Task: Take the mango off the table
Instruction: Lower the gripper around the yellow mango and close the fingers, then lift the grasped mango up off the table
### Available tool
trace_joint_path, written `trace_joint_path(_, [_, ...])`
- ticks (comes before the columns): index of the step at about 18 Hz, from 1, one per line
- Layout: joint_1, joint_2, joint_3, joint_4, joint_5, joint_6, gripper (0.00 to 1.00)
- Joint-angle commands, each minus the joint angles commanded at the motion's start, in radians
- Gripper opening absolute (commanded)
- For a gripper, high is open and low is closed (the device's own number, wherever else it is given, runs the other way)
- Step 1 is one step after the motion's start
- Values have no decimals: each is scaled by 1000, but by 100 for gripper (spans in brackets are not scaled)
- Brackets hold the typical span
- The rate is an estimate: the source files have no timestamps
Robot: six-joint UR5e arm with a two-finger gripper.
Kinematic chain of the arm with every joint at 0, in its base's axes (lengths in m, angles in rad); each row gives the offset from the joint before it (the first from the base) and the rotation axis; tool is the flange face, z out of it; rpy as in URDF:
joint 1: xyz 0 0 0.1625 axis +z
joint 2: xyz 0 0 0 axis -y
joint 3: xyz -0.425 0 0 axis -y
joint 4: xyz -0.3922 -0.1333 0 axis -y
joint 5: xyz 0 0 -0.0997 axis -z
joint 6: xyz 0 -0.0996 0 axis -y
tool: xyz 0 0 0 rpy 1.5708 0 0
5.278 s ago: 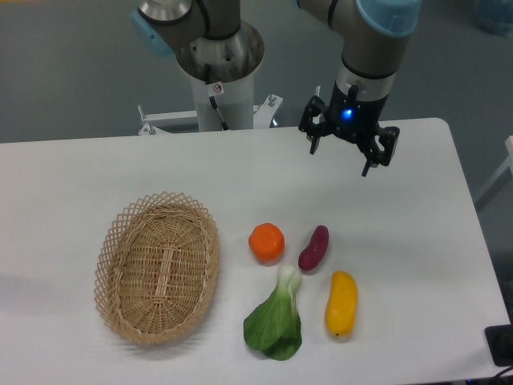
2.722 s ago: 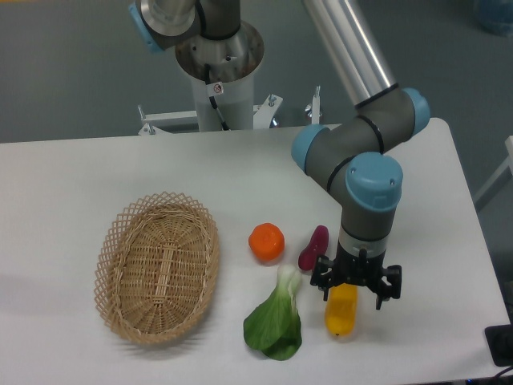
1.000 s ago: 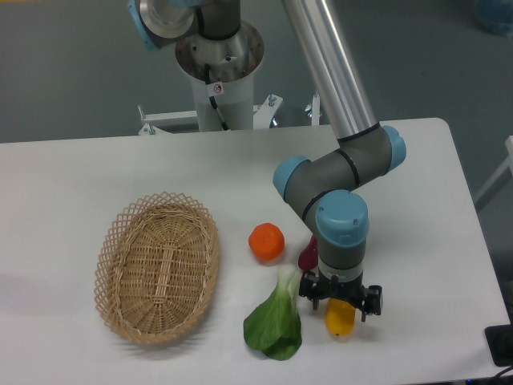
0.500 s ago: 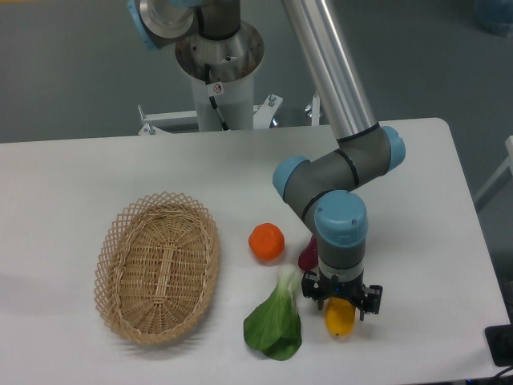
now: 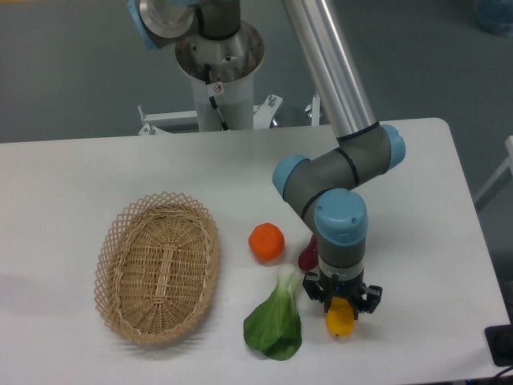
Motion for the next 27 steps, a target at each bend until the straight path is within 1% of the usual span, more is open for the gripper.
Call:
trace_joint_path(2, [0,5,3,0,0,-2,55])
trace_joint_path(4, [0,31,9,-2,-2,-15,55])
trace_joint_path(7, [0,104,12,-3,-35,-106,55])
trace_joint_path(10, [0,181,9,-5,-158,-213,55])
trace_joint_path(13, [-11,265,0,-5,-228,-311,55])
trace_joint_path(17, [-37,342,-5,-6,-314,-449,55])
trace_joint_path(19, [-58,385,-15,-9,-328,-483,55])
trace_joint_path(21, [-61,419,-28,-18,-331,-502,55])
trace_joint_path(22, [-61,451,-38,-20,-333,-508,55])
trace_joint_path(23, [-61,468,-55,-20,-334,-509,55])
trace_joint_path(24, [-61,471,-66,-20,-334,-509,55])
trace_joint_path(27, [-52,472,-69,-20,-339,-509,55])
